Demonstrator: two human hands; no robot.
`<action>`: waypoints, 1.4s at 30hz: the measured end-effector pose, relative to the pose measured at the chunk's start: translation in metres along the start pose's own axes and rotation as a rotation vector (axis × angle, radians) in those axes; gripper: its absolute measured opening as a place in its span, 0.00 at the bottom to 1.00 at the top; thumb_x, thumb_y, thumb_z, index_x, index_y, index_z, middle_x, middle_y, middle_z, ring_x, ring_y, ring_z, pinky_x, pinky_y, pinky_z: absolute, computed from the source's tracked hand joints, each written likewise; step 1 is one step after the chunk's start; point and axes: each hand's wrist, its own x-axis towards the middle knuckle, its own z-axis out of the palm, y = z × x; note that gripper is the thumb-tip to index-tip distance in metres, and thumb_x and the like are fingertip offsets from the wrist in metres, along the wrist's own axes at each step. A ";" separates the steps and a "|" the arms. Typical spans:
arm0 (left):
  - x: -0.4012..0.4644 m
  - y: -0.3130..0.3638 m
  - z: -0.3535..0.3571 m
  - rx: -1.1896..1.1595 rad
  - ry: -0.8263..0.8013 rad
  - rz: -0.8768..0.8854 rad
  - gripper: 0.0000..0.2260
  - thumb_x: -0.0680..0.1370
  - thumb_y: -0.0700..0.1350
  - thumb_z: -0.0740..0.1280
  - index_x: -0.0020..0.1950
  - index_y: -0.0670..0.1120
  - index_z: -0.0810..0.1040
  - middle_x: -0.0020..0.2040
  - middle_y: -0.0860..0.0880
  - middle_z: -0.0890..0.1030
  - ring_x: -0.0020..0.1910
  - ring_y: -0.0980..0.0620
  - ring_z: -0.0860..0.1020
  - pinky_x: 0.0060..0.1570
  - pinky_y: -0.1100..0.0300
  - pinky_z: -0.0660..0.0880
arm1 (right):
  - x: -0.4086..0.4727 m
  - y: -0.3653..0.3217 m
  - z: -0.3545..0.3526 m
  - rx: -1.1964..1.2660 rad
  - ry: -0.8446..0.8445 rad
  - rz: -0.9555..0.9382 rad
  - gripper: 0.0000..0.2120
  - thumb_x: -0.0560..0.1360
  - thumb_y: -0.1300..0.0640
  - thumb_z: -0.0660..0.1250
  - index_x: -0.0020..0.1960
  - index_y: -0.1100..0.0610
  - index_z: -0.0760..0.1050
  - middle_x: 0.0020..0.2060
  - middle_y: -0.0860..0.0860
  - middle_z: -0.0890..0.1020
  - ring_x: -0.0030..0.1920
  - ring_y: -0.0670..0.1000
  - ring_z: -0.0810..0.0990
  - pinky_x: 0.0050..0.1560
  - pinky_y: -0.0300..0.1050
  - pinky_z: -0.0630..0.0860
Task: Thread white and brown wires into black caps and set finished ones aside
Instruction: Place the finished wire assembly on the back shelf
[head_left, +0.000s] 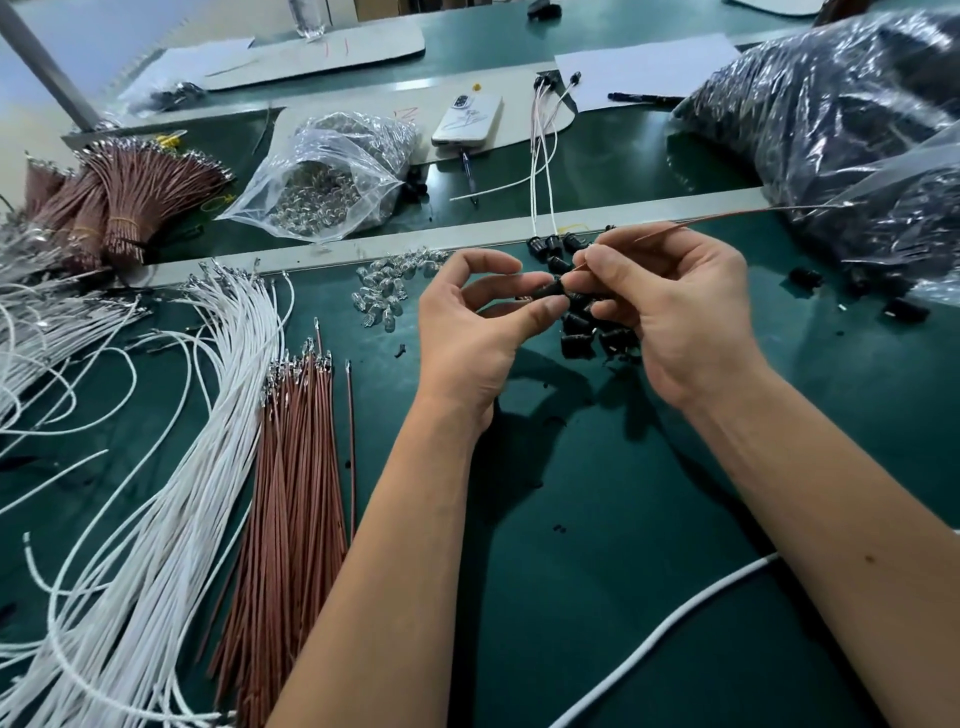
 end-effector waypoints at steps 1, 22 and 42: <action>0.000 0.000 0.001 0.011 -0.006 0.005 0.20 0.65 0.31 0.80 0.49 0.44 0.76 0.44 0.45 0.87 0.40 0.50 0.85 0.43 0.60 0.79 | 0.000 0.001 0.000 -0.019 0.000 -0.013 0.04 0.75 0.67 0.75 0.46 0.60 0.81 0.40 0.56 0.87 0.36 0.52 0.87 0.28 0.37 0.74; -0.001 -0.004 0.005 0.034 0.027 0.068 0.18 0.65 0.28 0.79 0.48 0.40 0.77 0.41 0.46 0.85 0.41 0.53 0.84 0.46 0.60 0.80 | 0.003 0.008 -0.002 -0.075 0.039 0.054 0.08 0.72 0.62 0.79 0.39 0.54 0.83 0.36 0.56 0.86 0.26 0.46 0.74 0.23 0.36 0.64; -0.002 -0.003 0.004 0.224 0.025 0.210 0.13 0.66 0.31 0.80 0.44 0.41 0.80 0.41 0.46 0.87 0.42 0.49 0.86 0.47 0.56 0.83 | 0.006 0.010 -0.008 -0.192 -0.015 -0.047 0.07 0.72 0.56 0.79 0.38 0.50 0.83 0.32 0.50 0.85 0.24 0.47 0.70 0.23 0.37 0.65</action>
